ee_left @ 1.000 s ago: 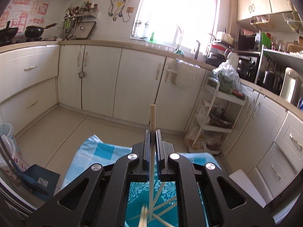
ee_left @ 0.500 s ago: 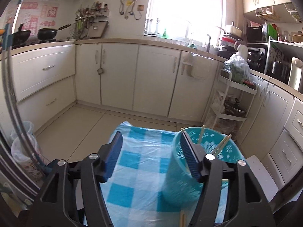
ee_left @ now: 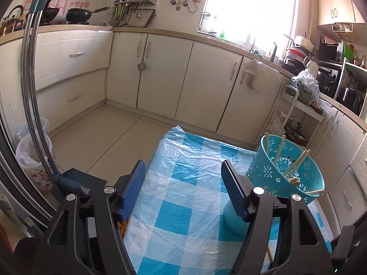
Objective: Organize utensils
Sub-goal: 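Grasp another wooden chopstick with the right tool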
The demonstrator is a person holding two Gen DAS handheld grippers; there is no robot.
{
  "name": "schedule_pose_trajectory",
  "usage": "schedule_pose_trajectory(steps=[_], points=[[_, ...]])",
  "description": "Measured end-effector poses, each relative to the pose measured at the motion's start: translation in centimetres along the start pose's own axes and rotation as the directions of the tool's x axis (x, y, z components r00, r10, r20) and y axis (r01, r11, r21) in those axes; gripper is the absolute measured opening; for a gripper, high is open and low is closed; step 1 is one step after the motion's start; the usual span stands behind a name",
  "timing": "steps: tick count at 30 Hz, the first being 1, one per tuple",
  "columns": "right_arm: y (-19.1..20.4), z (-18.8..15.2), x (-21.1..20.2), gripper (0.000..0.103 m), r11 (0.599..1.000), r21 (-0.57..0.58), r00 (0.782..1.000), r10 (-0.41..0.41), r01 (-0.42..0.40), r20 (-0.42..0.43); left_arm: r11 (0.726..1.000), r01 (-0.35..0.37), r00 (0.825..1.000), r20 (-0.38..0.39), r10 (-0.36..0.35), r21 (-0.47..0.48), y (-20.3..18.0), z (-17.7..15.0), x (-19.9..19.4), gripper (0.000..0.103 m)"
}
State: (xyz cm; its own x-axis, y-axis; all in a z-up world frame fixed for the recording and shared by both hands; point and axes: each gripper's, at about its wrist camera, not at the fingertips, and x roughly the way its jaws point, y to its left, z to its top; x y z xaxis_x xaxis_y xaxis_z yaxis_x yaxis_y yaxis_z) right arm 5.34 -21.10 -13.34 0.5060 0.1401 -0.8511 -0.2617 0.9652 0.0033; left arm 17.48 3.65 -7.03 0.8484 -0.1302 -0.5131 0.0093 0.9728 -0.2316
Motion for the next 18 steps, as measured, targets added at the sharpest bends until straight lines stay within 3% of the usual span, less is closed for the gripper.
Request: schedule_pose_trajectory(steps=[7,10,18], points=[[0.6,-0.1,0.4,0.011,0.999,0.046,0.999,-0.025,0.024,0.03,1.0,0.007,0.999,-0.038,-0.006,0.02,-0.3,-0.6,0.8,0.065],[1.0,-0.4,-0.1,0.006,0.997,0.078,0.998,-0.025,0.021,0.052,0.999,-0.004,0.999,-0.05,0.006,0.039,-0.6,-1.0,1.1,0.066],[-1.1,-1.1,-2.5,0.006,0.973,0.216,0.989,0.059,-0.088,0.139,0.988,-0.047,0.998,-0.034,0.053,0.148,-2.6,-2.0,0.7,0.074]])
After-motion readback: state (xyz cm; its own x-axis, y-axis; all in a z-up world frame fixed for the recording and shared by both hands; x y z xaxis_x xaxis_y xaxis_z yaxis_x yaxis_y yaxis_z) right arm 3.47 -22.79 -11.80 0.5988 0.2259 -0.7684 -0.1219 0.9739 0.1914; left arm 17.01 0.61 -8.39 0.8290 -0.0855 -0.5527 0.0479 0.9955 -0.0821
